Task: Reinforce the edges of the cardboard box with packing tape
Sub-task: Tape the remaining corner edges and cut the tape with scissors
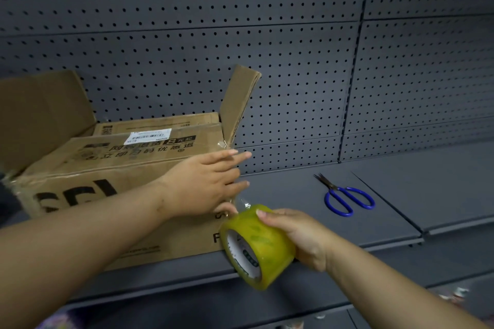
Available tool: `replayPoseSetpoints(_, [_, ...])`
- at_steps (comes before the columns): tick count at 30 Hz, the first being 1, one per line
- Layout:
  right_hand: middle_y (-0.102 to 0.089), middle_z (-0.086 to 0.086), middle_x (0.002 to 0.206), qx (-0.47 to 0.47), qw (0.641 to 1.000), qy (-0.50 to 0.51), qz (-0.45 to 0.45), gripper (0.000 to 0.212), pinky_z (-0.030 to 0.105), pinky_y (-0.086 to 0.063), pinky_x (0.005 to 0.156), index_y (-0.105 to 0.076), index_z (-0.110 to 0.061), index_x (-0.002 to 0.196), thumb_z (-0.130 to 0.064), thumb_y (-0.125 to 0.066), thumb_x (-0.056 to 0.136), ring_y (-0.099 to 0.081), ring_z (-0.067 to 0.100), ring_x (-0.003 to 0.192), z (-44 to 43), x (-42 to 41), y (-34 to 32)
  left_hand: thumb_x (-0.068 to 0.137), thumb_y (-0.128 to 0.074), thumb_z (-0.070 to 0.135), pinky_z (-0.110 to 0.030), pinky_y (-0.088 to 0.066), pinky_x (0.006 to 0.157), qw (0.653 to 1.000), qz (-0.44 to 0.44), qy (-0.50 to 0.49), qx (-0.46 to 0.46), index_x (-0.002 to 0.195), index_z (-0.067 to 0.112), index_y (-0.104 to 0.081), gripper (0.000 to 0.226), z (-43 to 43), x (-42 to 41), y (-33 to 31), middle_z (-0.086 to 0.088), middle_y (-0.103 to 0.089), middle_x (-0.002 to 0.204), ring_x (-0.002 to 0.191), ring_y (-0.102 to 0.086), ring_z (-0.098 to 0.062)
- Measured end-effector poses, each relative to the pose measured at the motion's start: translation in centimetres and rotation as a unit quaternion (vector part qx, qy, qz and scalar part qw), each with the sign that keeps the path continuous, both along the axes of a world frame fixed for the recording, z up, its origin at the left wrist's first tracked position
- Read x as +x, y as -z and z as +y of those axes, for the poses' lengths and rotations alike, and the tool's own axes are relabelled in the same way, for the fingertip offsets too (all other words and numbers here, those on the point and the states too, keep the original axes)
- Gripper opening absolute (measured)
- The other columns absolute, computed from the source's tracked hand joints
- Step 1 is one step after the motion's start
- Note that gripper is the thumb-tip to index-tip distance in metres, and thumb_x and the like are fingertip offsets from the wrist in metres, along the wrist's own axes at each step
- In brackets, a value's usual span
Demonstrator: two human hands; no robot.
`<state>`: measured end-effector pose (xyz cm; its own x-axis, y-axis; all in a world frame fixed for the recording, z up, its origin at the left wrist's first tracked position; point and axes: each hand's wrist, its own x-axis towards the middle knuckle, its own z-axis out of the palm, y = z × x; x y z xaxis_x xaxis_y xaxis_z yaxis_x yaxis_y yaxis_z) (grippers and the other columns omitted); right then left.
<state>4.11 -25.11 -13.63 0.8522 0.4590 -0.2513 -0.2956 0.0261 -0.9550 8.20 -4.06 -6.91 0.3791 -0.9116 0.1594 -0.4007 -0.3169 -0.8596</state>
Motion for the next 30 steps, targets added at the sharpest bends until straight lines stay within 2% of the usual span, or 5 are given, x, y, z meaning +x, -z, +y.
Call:
replayPoseSetpoints(5, [-0.070, 0.013, 0.093, 0.003, 0.999, 0.042, -0.021, 0.032, 0.032, -0.052, 0.078, -0.066, -0.006, 0.100, -0.033, -0.059, 0.084, -0.065, 0.024, 0.082, 0.5, -0.1, -0.1, 0.090, -0.033, 0.053, -0.037, 0.005, 0.116, 0.999, -0.016, -0.047, -0.021, 0.107, 0.022, -0.068, 0.050, -0.3, -0.4, 0.5, 0.003, -0.066, 0.115, 0.138, -0.022, -0.015])
replayPoseSetpoints(9, [-0.070, 0.011, 0.088, -0.013, 0.999, 0.036, -0.036, 0.022, 0.034, -0.051, 0.081, -0.067, -0.011, 0.089, -0.032, -0.061, 0.084, -0.065, 0.024, 0.081, 0.7, -0.4, -0.1, 0.094, -0.032, 0.049, -0.036, -0.008, 0.115, 0.998, -0.009, 0.009, -0.062, 0.134, 0.016, -0.047, 0.054, 0.3, -1.0, 0.3, -0.002, -0.034, 0.147, 0.139, -0.023, -0.017])
replayPoseSetpoints(18, [-0.068, 0.015, 0.088, -0.004, 0.999, 0.041, -0.031, 0.026, 0.037, -0.051, 0.080, -0.066, -0.008, 0.093, -0.032, -0.060, 0.085, -0.064, 0.026, 0.077, 0.8, -0.5, 0.1, 0.091, -0.032, 0.041, -0.045, -0.050, 0.088, 0.956, 0.087, -0.104, -0.261, 0.138, 0.014, -0.038, 0.054, 1.2, -2.6, -0.6, -0.020, -0.052, 0.132, 0.116, -0.054, -0.039])
replayPoseSetpoints(26, [-0.067, 0.011, 0.079, 0.001, 0.998, 0.049, -0.025, 0.020, 0.030, -0.051, 0.069, -0.065, -0.012, 0.081, -0.031, -0.061, 0.085, -0.063, 0.023, 0.068, 0.9, -0.7, 0.0, 0.089, -0.033, 0.048, -0.051, -0.039, 0.101, 0.957, 0.068, -0.116, -0.257, 0.143, 0.022, -0.021, 0.061, 1.4, -2.2, 0.1, -0.030, -0.048, 0.131, 0.122, -0.047, -0.042])
replayPoseSetpoints(30, [-0.067, 0.011, 0.078, 0.002, 0.999, 0.045, -0.028, 0.022, 0.030, -0.051, 0.067, -0.065, -0.010, 0.083, -0.031, -0.060, 0.085, -0.063, 0.022, 0.068, 0.8, -0.6, -0.1, 0.094, -0.040, 0.039, -0.047, -0.022, 0.113, 0.967, -0.061, -0.028, -0.246, 0.147, 0.023, -0.014, 0.061, 1.3, -3.3, 0.4, -0.023, -0.030, 0.142, 0.141, -0.016, -0.033])
